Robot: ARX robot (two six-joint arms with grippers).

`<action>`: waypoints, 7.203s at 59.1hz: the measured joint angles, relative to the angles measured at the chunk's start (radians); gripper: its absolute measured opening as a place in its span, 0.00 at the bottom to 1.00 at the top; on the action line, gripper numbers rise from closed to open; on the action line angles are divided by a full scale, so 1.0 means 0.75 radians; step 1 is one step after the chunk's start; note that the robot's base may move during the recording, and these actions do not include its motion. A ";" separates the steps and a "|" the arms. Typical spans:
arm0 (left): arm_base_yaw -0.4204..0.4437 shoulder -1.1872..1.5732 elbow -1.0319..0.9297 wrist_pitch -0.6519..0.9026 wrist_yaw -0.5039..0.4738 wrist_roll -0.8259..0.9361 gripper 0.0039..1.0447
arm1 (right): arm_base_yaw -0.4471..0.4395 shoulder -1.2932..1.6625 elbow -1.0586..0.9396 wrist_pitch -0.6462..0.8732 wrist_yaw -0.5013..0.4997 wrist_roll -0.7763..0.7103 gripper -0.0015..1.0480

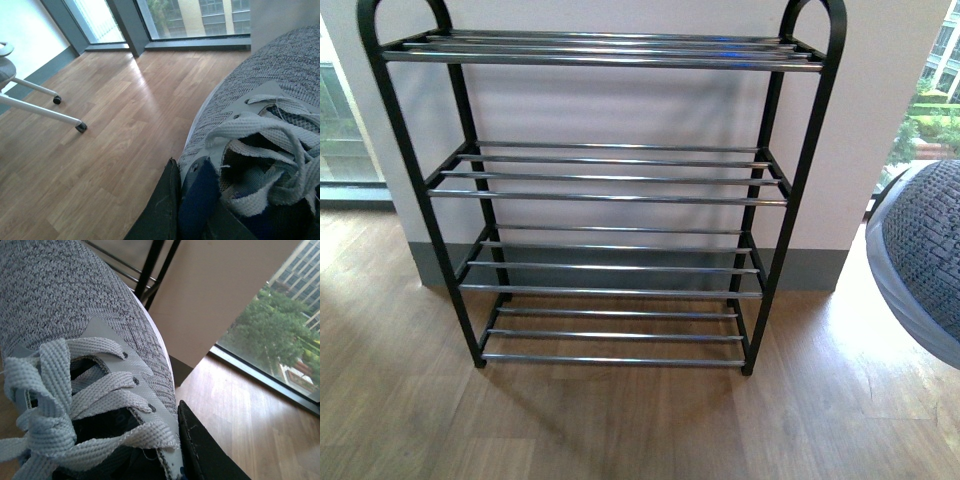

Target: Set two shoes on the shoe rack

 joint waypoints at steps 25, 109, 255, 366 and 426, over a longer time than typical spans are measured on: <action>0.000 0.000 0.000 0.000 -0.001 0.000 0.01 | -0.003 0.000 0.000 0.000 -0.001 0.001 0.01; 0.000 0.000 -0.003 -0.001 -0.008 -0.001 0.01 | -0.001 0.000 -0.001 -0.001 -0.011 0.006 0.01; 0.000 0.000 -0.003 -0.001 -0.008 -0.001 0.01 | 0.508 1.763 1.641 -0.532 0.553 1.109 0.31; 0.000 0.000 -0.003 -0.001 -0.007 -0.001 0.01 | 0.491 0.025 -0.159 0.354 0.497 0.708 0.02; 0.000 0.000 -0.003 -0.001 -0.007 -0.001 0.01 | 0.491 -0.624 -0.161 -0.259 0.497 0.708 0.02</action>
